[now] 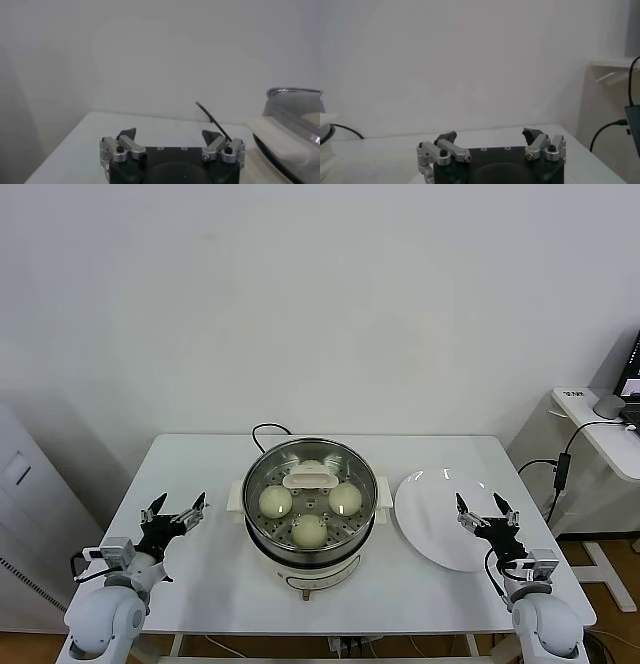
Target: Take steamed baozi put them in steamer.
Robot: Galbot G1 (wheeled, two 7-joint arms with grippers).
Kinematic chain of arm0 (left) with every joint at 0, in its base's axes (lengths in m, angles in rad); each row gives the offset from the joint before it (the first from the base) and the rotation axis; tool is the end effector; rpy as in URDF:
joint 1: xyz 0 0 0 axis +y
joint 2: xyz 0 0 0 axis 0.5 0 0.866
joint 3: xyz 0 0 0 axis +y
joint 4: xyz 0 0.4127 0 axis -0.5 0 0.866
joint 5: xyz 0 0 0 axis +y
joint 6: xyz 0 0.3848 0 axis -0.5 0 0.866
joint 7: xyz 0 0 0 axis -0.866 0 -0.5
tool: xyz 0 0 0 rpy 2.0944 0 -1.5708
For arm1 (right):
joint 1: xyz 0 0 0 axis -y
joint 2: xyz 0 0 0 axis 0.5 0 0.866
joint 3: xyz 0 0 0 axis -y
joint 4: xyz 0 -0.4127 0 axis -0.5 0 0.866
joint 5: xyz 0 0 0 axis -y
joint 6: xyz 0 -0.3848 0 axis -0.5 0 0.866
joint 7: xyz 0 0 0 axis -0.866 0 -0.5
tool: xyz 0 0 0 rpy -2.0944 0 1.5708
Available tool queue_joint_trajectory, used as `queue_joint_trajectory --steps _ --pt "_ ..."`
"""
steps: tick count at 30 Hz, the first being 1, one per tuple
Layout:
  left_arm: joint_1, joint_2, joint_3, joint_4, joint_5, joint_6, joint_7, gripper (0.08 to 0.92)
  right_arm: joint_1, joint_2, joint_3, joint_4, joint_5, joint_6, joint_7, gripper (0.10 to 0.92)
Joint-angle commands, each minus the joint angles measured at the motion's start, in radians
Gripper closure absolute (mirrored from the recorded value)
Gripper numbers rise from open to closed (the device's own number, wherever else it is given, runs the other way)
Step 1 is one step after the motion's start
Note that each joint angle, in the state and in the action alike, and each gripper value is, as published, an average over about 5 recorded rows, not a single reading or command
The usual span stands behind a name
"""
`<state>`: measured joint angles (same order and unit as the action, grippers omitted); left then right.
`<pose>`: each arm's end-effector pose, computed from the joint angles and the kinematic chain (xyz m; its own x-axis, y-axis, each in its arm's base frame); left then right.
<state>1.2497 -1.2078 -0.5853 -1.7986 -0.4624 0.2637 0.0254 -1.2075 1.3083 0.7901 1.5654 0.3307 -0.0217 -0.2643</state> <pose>0.3069 0.1373 -0.3656 -0.9714 0.0732 0.2259 0.0516 0.9936 -0.1000 0.3067 -0.2055 -0.4287 -0.9950 -0.0065 0.0999 -0.0001 0.9979 0.0642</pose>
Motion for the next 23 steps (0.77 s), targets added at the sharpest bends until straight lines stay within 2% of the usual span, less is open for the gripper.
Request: queue_joint_trajectory --steps 1,23 --pt "0.001 -0.001 -0.001 0.004 -0.008 0.002 -0.001 0.177 -0.001 -0.002 0.004 0.006 -0.005 -0.008 0.001 0.203" --pt "-0.002 -0.003 -0.013 0.001 -0.019 0.012 -0.012 0.177 -0.017 -0.011 0.01 0.013 -0.003 -0.03 -0.017 0.203"
